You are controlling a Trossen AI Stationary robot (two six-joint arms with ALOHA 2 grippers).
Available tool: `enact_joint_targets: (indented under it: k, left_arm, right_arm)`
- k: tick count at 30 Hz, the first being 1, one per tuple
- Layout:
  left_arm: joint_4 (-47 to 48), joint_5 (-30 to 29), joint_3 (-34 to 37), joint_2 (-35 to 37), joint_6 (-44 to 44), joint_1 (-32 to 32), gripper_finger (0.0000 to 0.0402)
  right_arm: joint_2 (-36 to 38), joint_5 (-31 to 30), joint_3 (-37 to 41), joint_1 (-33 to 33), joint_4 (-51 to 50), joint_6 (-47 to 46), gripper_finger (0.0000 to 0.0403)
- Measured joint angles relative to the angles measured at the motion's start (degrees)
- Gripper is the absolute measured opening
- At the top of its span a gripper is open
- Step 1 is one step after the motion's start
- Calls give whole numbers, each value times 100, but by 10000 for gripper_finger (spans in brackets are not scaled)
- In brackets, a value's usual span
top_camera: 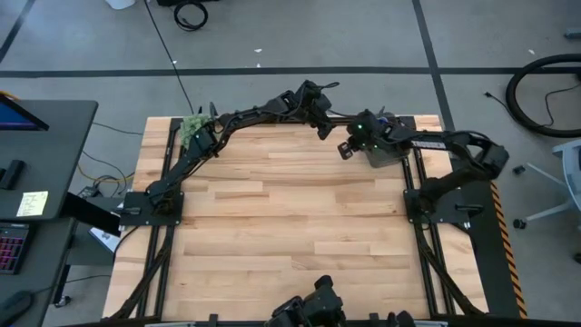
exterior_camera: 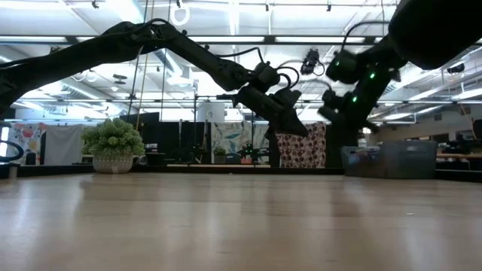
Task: Nest measuring cups in basket
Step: Move the black bin to the top right of the table
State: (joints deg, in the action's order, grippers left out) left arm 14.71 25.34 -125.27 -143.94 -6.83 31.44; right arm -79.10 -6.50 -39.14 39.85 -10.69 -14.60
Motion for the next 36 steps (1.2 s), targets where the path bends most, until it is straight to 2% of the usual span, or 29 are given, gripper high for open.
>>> enact_joint_targets:
  k: [8,15,27,36]
  left_arm:
    - [23,0,0,0,0,0,4]
    - [25,-6,4,0,0,0,4]
    - [-21,1,4,0,-9,0,4]
    - [-104,-1,4,0,-8,0,4]
  right_arm:
    - [-964,-573,-573,55,-140,55,1]
    - [-1492,-1250,-1215,55,-955,364,2]
    - [-1542,-1802,-1295,366,-1286,537,2]
    - [-1542,-1854,-1295,760,-1310,584,2]
